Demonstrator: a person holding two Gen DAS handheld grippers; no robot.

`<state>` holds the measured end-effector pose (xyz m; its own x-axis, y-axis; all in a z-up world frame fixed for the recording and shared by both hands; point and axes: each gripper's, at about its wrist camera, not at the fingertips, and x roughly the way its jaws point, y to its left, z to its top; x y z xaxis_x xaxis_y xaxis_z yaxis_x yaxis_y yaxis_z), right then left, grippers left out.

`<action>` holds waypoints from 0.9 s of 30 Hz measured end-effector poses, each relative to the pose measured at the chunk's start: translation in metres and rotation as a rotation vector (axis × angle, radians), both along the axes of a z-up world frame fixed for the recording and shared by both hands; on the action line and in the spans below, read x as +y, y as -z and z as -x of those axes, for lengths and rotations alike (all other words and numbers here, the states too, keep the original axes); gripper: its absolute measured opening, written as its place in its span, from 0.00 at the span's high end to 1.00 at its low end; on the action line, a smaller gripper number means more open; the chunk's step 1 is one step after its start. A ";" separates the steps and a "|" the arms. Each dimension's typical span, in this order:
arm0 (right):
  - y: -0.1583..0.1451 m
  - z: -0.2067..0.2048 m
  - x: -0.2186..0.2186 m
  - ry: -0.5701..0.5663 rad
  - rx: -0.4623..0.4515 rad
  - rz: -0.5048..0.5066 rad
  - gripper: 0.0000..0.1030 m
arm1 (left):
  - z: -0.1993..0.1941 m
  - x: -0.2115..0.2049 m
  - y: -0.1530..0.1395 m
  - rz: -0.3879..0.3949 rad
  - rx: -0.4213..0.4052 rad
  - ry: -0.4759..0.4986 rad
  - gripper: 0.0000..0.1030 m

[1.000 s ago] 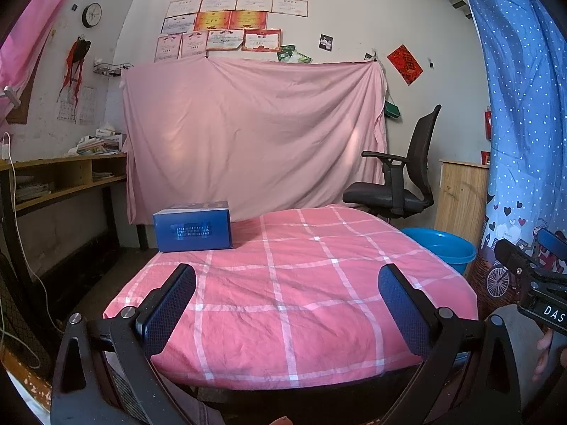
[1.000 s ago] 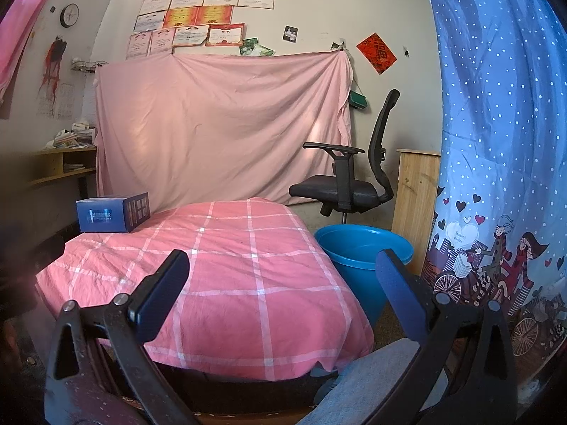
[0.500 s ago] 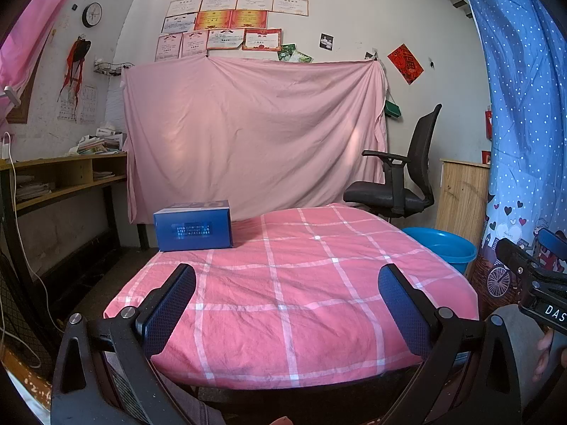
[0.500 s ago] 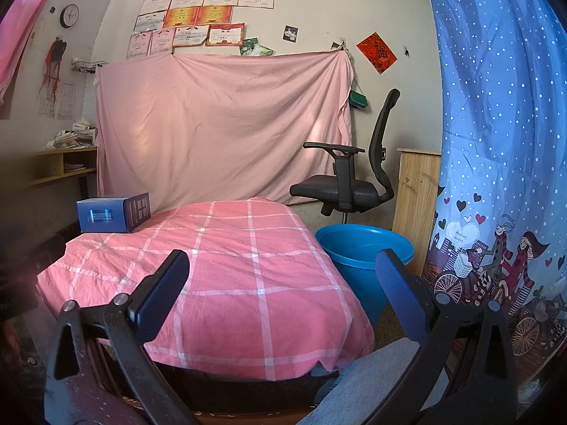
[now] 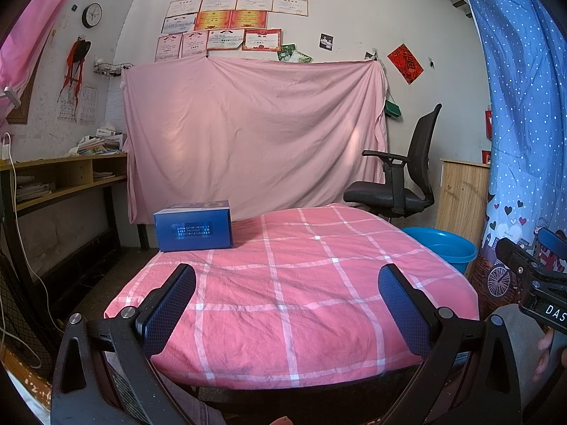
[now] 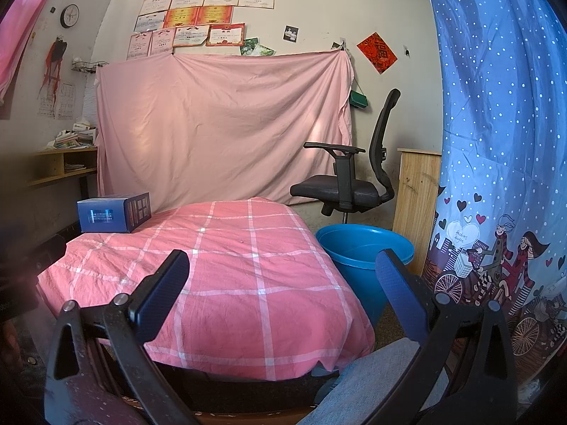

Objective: Collect trash

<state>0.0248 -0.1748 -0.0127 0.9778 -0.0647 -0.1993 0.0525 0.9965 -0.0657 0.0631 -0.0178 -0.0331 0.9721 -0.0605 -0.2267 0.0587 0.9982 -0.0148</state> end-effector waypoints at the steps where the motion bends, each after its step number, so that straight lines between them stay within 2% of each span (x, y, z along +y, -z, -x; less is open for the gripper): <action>1: 0.000 0.000 0.000 0.000 0.001 0.000 0.00 | 0.000 0.000 0.000 0.000 0.000 0.000 0.02; 27: -0.001 -0.001 0.004 -0.001 -0.003 -0.001 0.00 | 0.000 0.000 0.000 0.000 0.000 0.000 0.02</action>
<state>0.0255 -0.1712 -0.0122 0.9785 -0.0638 -0.1961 0.0520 0.9965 -0.0647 0.0634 -0.0181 -0.0335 0.9722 -0.0602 -0.2264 0.0585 0.9982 -0.0143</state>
